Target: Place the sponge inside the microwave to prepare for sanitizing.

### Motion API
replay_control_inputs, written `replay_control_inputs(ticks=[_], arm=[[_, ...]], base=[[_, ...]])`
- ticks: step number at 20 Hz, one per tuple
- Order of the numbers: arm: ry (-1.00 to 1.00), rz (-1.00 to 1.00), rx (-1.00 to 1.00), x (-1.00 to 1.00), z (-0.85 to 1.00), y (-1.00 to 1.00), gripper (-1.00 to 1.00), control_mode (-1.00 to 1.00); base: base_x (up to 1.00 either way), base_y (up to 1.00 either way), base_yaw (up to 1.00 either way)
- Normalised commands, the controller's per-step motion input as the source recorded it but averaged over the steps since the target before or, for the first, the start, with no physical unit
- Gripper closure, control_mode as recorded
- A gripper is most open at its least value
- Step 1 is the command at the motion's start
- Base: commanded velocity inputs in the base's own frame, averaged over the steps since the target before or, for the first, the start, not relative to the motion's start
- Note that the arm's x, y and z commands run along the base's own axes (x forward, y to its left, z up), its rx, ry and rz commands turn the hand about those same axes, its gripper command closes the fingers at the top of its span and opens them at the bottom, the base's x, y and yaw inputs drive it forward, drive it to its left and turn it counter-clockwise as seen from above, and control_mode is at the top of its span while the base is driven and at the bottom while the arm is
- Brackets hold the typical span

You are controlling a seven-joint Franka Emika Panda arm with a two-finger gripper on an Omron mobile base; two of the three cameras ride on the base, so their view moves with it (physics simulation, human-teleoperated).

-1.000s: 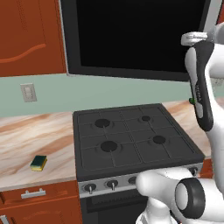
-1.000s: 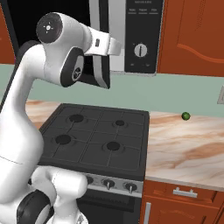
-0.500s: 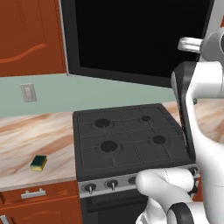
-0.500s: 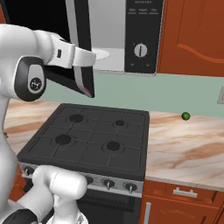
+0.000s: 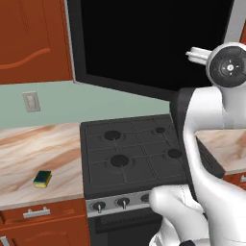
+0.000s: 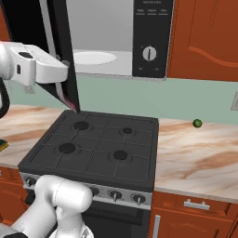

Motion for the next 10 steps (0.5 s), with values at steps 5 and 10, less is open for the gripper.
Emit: replay_control_inputs(ticks=[5,10], arm=[[-0.08,-0.14,0.00,-0.56,0.16,0.42,1.00,-1.00],[-0.16,-0.09,-0.01,-0.53,0.19,0.44,1.00,-1.00]], base=[[0.00,0.00,0.00],[0.00,0.00,0.00]])
